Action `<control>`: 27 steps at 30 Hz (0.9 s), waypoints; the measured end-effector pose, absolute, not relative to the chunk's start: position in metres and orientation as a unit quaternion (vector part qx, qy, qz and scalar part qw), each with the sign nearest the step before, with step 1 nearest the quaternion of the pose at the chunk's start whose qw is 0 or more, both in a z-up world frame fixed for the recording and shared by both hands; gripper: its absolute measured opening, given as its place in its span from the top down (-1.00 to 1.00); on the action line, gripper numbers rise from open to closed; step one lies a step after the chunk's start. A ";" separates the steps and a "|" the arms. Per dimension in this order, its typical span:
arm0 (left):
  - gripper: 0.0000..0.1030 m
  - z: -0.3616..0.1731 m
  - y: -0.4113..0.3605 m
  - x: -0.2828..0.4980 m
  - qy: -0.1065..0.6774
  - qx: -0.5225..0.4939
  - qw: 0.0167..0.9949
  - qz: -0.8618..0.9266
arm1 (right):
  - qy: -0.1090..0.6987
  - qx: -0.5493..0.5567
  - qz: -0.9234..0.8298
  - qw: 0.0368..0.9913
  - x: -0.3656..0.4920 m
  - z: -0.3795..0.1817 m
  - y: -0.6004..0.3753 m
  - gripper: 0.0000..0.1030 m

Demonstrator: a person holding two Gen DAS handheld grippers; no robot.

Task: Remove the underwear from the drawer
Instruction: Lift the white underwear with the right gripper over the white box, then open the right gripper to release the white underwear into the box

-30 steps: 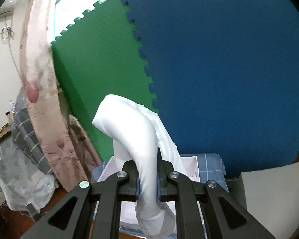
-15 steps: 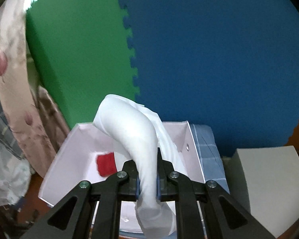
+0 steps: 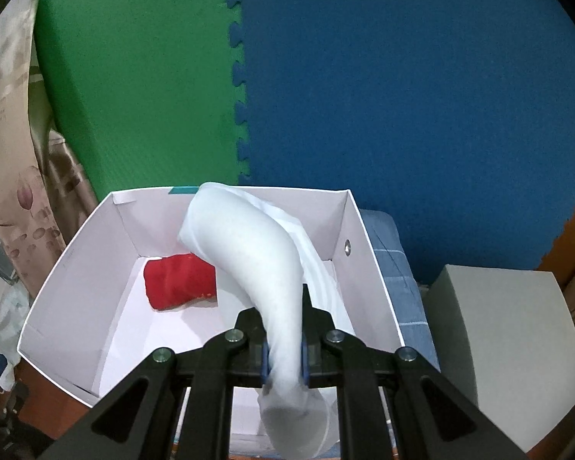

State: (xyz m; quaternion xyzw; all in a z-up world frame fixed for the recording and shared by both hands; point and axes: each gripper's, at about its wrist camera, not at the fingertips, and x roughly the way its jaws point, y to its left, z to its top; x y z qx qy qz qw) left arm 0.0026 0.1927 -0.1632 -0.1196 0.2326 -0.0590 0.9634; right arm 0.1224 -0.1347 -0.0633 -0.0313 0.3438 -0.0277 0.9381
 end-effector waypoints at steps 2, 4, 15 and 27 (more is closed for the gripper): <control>-0.99 -0.163 0.193 0.003 0.233 -0.120 0.963 -0.059 | 0.346 -0.033 -0.028 0.937 0.123 -0.064 -0.134 0.79; -0.99 -0.163 0.192 0.003 0.233 -0.119 0.963 -0.059 | 0.347 -0.033 -0.027 0.937 0.125 -0.065 -0.133 0.79; -0.99 -0.163 0.191 0.004 0.232 -0.120 0.963 -0.057 | 0.350 -0.033 -0.027 0.936 0.126 -0.065 -0.134 0.79; -0.99 -0.163 0.191 0.004 0.232 -0.120 0.964 -0.058 | 0.359 -0.030 -0.032 0.933 0.128 -0.070 -0.134 0.69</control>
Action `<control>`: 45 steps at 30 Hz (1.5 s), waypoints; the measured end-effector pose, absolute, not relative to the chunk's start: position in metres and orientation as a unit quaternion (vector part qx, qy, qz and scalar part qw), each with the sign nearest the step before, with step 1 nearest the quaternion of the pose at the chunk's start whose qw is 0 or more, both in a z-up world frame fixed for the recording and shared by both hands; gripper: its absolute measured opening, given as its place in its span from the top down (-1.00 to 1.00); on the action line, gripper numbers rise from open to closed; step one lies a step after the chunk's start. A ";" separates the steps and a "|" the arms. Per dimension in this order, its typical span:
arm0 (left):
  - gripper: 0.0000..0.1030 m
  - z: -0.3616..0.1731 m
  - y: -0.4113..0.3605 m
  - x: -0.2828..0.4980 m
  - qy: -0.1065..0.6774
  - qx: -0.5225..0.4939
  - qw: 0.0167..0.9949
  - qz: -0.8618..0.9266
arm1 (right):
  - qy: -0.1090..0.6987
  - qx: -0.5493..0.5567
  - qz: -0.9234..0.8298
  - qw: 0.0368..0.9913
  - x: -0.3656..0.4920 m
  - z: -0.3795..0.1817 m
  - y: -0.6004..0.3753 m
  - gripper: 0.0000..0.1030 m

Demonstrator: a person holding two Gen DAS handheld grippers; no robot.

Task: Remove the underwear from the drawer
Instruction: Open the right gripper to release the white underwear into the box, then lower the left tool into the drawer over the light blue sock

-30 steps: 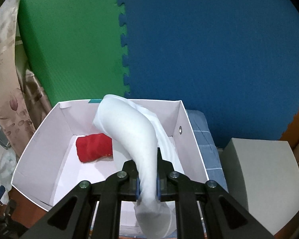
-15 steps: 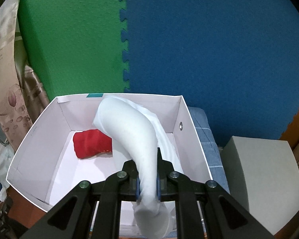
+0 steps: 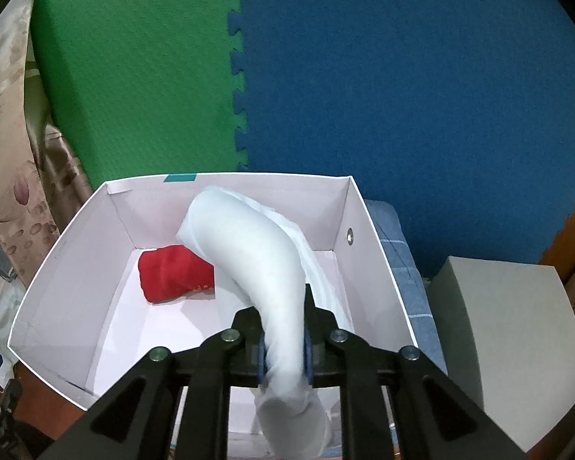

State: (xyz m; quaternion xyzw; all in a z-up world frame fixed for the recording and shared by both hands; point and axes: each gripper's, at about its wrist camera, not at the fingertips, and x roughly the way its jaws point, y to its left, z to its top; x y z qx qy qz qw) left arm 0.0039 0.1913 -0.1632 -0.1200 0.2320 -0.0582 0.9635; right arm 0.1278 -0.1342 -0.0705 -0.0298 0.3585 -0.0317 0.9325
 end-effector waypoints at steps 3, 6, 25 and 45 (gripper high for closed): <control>-0.99 -0.163 0.191 0.004 0.232 -0.120 0.963 -0.059 | 0.374 -0.018 -0.029 0.927 0.131 -0.078 -0.137 0.33; -0.99 -0.163 0.191 0.004 0.234 -0.119 0.963 -0.059 | 0.379 0.009 0.005 0.925 0.131 -0.082 -0.140 -0.20; -0.99 -0.188 0.071 -0.013 0.313 0.004 0.936 -0.162 | 0.301 -0.008 0.008 0.954 -0.068 -0.127 -0.271 -0.65; -0.97 -0.321 -0.117 0.027 0.635 0.097 0.742 -0.191 | 0.320 0.149 0.067 0.933 -0.075 -0.175 -0.321 -0.65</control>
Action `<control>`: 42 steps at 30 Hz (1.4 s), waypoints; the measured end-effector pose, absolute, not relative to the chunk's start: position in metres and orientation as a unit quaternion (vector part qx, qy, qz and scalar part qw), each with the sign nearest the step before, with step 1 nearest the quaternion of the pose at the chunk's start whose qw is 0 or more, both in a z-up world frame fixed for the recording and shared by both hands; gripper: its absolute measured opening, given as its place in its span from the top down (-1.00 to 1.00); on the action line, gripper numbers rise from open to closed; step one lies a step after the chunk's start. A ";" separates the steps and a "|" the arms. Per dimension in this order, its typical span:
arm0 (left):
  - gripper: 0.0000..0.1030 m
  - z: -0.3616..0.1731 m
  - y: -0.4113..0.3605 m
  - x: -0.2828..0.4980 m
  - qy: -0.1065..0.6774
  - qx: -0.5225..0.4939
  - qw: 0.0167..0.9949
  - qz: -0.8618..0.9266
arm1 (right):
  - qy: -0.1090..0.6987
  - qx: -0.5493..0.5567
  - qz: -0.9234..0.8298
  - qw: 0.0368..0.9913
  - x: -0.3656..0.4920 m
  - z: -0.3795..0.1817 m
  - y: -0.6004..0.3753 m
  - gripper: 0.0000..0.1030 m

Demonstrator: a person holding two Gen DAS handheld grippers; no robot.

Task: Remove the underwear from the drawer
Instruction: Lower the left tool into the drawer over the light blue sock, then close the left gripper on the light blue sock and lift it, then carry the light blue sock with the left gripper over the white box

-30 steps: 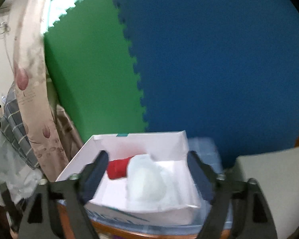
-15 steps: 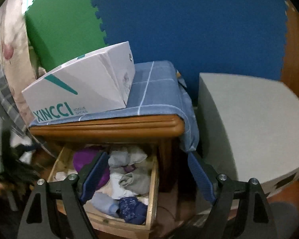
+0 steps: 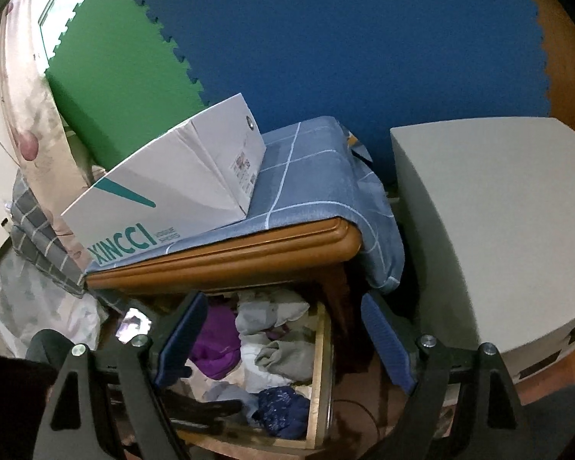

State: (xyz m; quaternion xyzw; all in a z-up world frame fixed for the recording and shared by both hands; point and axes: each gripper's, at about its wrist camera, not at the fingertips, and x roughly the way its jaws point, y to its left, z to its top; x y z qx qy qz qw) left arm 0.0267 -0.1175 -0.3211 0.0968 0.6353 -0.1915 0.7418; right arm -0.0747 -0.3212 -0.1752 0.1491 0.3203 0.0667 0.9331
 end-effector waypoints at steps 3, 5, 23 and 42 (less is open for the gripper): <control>-0.97 -0.333 -0.125 0.028 0.650 0.102 0.730 -0.183 | 0.321 0.159 0.071 0.931 -0.076 -0.176 -0.325 -0.65; -0.94 -0.342 -0.131 0.030 0.670 0.122 0.710 -0.182 | 0.322 0.164 0.073 0.930 -0.075 -0.176 -0.326 -0.65; -0.02 -0.313 -0.101 0.016 0.669 0.092 0.708 -0.208 | 0.330 0.147 0.078 0.929 -0.075 -0.178 -0.318 -0.65; -0.01 -0.045 0.006 -0.047 0.364 0.041 0.905 -0.216 | 0.364 0.097 0.071 0.924 -0.064 -0.190 -0.297 -0.65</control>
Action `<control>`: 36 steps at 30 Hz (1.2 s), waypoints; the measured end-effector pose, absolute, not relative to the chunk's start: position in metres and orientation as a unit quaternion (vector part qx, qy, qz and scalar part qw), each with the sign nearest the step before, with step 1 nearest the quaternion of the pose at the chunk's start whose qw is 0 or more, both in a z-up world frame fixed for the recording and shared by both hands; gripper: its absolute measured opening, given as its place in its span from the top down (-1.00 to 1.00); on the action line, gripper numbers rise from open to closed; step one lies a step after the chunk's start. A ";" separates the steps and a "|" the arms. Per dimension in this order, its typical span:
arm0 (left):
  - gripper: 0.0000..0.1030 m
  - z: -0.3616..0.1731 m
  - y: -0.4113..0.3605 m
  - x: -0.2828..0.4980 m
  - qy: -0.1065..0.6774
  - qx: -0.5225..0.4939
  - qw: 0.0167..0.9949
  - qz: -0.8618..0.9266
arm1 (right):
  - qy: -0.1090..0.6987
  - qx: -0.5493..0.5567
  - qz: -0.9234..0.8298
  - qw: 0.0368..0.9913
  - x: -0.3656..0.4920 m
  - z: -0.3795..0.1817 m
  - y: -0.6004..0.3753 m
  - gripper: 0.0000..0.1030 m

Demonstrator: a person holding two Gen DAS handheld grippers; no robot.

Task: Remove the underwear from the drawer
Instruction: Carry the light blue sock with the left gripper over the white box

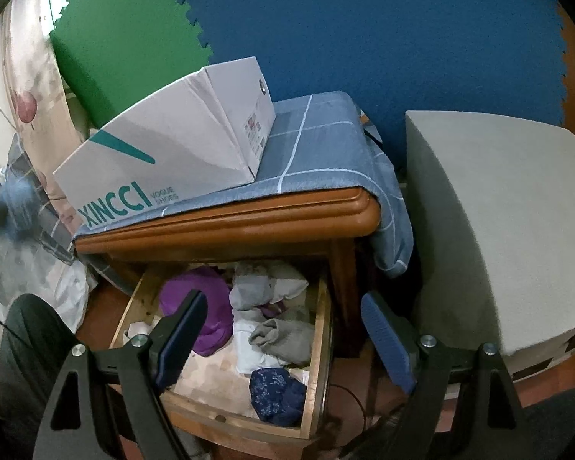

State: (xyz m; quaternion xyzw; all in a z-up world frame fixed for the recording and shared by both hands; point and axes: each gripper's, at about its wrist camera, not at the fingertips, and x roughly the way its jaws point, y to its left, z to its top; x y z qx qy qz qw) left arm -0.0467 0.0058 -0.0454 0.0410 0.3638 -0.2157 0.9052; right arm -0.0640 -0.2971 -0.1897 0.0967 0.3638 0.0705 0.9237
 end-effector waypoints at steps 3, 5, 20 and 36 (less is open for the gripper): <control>-0.02 -0.008 0.021 -0.049 0.312 0.037 0.929 -0.196 | 0.365 0.093 0.073 0.924 -0.065 -0.190 -0.296 -0.65; -0.02 0.015 0.032 -0.044 0.280 0.032 0.944 -0.173 | 0.363 0.093 0.074 0.924 -0.066 -0.189 -0.296 -0.65; -0.04 0.079 0.020 0.040 0.192 0.007 0.976 -0.104 | 0.370 0.090 0.073 0.922 -0.063 -0.193 -0.294 -0.65; -0.04 0.006 0.007 0.107 0.301 0.021 0.951 -0.068 | 0.374 0.104 0.078 0.918 -0.062 -0.196 -0.297 -0.65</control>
